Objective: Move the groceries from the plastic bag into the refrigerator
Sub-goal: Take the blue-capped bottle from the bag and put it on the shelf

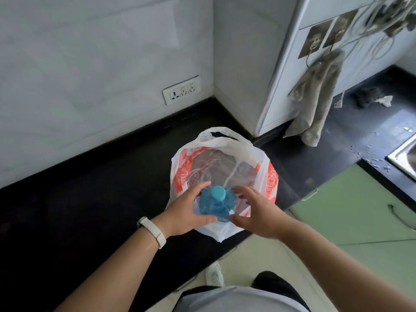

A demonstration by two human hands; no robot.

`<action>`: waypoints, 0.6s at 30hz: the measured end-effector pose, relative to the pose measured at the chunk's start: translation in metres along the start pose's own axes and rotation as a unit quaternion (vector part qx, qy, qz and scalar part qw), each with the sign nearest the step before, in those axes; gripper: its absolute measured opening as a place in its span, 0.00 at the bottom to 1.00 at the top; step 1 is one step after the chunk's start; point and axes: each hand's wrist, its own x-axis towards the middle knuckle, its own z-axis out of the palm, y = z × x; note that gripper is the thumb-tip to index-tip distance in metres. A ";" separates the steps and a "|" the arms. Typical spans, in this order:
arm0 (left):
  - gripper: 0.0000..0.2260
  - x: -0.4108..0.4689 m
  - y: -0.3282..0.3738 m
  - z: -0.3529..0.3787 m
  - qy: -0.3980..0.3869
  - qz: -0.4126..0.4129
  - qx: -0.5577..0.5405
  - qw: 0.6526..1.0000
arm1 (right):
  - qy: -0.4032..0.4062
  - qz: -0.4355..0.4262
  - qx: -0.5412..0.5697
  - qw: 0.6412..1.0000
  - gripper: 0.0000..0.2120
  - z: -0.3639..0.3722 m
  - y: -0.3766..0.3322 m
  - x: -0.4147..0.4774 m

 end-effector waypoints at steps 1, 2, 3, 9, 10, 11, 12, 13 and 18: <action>0.39 0.001 0.000 0.001 -0.004 -0.004 -0.004 1.000 | -0.012 0.000 0.010 1.000 0.36 0.000 0.005 0.004; 0.40 0.003 0.000 0.001 -0.007 -0.011 -0.008 1.000 | -0.028 0.001 0.026 0.999 0.38 0.000 0.010 0.009; 0.41 0.005 0.002 0.002 -0.010 -0.020 -0.017 1.000 | -0.047 0.001 0.039 0.998 0.39 0.000 0.015 0.014; 0.46 0.016 0.003 0.017 -0.007 -0.059 -0.092 0.994 | -0.153 -0.019 0.054 0.987 0.41 0.004 0.037 0.036; 0.46 0.017 0.002 0.020 -0.005 -0.065 -0.103 0.993 | -0.161 -0.023 0.053 0.985 0.41 0.005 0.039 0.039; 0.45 0.017 0.001 0.023 -0.003 -0.072 -0.113 0.991 | -0.168 -0.025 0.050 0.984 0.41 0.007 0.042 0.042; 0.44 0.018 -0.001 0.026 0.003 -0.080 -0.129 0.988 | -0.175 -0.022 0.050 0.983 0.42 0.009 0.045 0.046; 0.43 0.017 -0.004 0.031 0.014 -0.088 -0.148 0.985 | -0.180 -0.015 0.057 0.982 0.42 0.011 0.049 0.048; 0.41 0.019 -0.015 0.047 0.068 -0.099 -0.191 0.974 | -0.206 0.034 0.153 0.966 0.41 0.025 0.067 0.057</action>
